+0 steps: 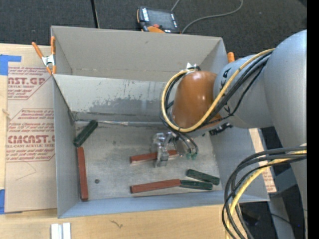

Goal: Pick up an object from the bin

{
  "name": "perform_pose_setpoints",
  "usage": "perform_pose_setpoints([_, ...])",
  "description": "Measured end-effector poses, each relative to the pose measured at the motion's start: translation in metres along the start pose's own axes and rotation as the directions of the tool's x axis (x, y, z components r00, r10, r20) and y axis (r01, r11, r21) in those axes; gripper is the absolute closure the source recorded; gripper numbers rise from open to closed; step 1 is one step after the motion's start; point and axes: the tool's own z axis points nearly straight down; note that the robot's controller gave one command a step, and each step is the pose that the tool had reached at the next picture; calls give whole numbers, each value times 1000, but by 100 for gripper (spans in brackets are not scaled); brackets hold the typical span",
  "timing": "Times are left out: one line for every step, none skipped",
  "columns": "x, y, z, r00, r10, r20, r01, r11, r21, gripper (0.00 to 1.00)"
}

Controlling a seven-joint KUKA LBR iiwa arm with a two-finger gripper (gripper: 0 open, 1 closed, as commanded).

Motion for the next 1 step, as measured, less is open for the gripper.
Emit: perform_pose_setpoints([-13, -15, -160, 999, -32, 10, 32, 999, 3, 100])
